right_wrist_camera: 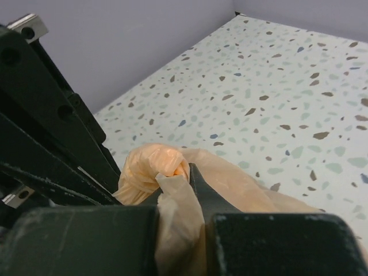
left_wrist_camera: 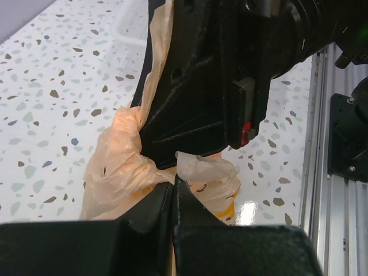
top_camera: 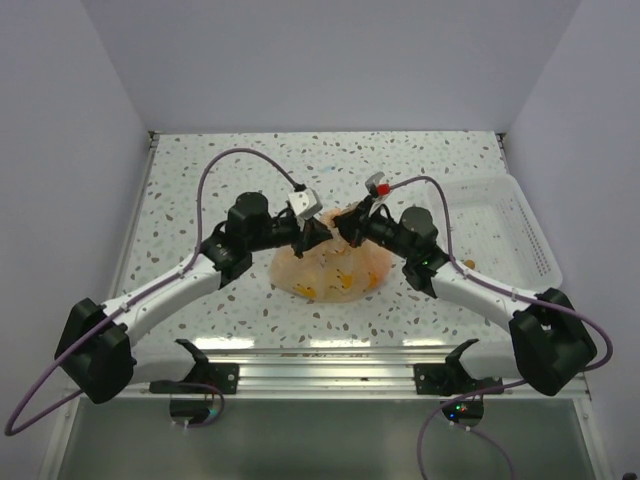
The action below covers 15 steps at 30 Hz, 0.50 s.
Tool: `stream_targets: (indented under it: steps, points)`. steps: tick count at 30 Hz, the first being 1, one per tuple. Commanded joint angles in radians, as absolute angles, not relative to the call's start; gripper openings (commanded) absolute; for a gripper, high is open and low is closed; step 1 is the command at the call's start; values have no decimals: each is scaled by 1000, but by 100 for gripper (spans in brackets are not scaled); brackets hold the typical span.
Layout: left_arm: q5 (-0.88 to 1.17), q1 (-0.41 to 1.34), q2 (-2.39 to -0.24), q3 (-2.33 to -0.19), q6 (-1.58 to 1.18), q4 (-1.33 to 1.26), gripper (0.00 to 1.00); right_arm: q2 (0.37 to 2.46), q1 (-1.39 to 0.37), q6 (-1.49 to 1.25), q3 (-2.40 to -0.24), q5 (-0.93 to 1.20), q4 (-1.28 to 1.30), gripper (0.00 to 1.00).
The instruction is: Place the fake fruits into the plastic bag and tie a complex knot
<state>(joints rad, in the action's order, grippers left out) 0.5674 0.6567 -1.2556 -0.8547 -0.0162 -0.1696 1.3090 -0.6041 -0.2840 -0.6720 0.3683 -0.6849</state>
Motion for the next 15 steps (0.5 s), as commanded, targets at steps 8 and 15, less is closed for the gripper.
stream_targets:
  steps: [8,15]
  points:
    - [758,629,-1031,-882,180,98,36,1240,-588,-358,-603,426,-936,0]
    - [730,480,-1031,-1017,86,176,34,1246,-589,-164,-571,509,-1008,0]
